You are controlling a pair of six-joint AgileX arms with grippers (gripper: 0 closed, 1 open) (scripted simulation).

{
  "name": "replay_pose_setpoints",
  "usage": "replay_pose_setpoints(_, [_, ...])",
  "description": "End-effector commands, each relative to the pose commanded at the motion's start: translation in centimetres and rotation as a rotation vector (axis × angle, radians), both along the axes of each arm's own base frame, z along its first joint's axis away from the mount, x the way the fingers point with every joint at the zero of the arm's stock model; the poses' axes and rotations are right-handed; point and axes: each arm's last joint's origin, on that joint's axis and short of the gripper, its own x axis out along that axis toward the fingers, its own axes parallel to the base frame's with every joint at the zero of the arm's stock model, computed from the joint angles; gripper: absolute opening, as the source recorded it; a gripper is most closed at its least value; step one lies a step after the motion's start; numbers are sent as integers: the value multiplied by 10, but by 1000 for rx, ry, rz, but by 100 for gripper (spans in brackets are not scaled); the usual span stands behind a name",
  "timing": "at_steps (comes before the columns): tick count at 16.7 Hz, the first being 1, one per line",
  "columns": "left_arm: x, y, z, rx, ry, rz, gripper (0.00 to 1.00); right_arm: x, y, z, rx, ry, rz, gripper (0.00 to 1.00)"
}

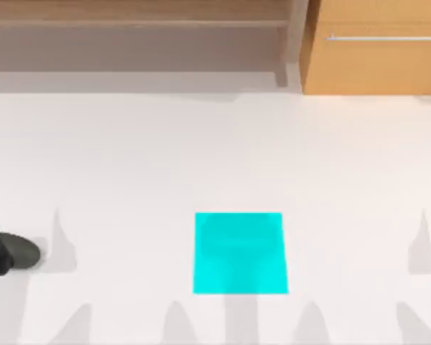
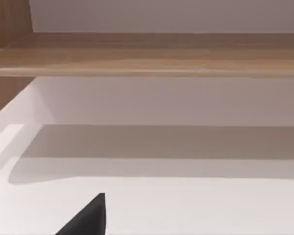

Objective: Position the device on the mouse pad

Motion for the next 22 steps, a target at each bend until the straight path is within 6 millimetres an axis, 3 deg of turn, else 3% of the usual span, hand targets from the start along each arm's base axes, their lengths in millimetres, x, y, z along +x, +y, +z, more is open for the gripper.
replay_pose_setpoints(6, [3, -1, 9, 104, 96, -16, 100, 0, 0, 0, 0, 0, 0, 100])
replay_pose_setpoints(11, [23, -4, 22, 463, 461, -151, 100, 0, 0, 0, 0, 0, 0, 100])
replay_pose_setpoints(14, [47, -6, 19, 730, 762, -363, 100, 0, 0, 0, 0, 0, 0, 100])
replay_pose_setpoints(18, [83, -8, 3, 1008, 1099, -785, 100, 0, 0, 0, 0, 0, 0, 100])
replay_pose_setpoints(22, [123, -7, -5, 1164, 1230, -1188, 100, 0, 0, 0, 0, 0, 0, 100])
